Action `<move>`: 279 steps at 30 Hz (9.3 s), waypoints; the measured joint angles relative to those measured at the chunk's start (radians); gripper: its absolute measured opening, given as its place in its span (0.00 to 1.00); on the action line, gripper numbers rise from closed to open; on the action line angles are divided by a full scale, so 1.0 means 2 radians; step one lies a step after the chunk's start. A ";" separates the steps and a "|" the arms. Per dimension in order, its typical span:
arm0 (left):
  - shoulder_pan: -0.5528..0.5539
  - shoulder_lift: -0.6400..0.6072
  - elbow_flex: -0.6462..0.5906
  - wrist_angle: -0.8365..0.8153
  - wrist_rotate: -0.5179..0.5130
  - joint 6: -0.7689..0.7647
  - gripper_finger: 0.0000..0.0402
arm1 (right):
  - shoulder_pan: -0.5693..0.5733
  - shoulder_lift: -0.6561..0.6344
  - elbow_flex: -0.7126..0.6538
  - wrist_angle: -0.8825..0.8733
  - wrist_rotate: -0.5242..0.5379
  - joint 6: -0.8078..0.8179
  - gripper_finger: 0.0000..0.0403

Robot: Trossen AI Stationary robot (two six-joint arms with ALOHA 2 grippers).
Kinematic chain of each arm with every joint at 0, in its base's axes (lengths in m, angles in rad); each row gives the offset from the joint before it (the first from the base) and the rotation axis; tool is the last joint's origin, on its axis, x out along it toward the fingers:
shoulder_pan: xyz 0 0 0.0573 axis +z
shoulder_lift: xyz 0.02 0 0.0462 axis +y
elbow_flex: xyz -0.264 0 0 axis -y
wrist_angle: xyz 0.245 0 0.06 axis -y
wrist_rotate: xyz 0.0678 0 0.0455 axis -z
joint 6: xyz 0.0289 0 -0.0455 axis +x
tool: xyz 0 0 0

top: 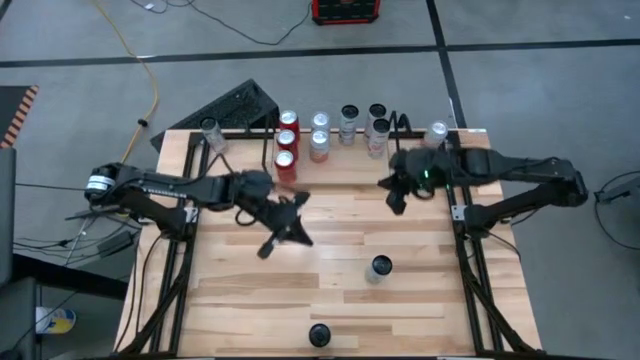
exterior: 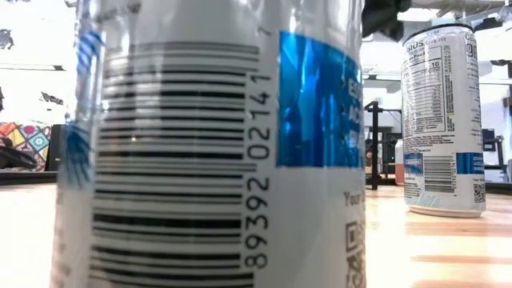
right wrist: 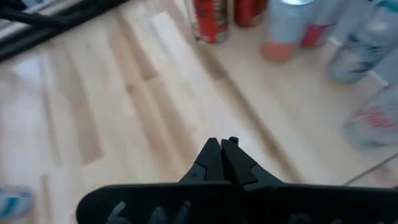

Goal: Place canned beverage on shelf
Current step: Put the top white blue soda can on the shelf aligned with the other white blue soda can

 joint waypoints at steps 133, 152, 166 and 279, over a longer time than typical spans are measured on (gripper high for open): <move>-0.056 -0.127 -0.103 -0.016 -0.197 0.088 0.00 | 0.005 0.252 0.186 -0.101 -0.050 0.002 0.58; -0.043 -0.126 -0.175 0.136 -0.192 0.103 0.00 | 0.078 0.254 0.049 0.032 -0.036 0.075 0.58; -0.019 -0.126 -0.175 0.157 -0.194 0.069 0.00 | 0.091 0.254 0.049 0.027 -0.051 0.070 0.67; 0.007 0.288 0.167 0.006 -0.222 0.023 0.73 | 0.276 0.073 0.027 -0.175 0.198 0.318 0.95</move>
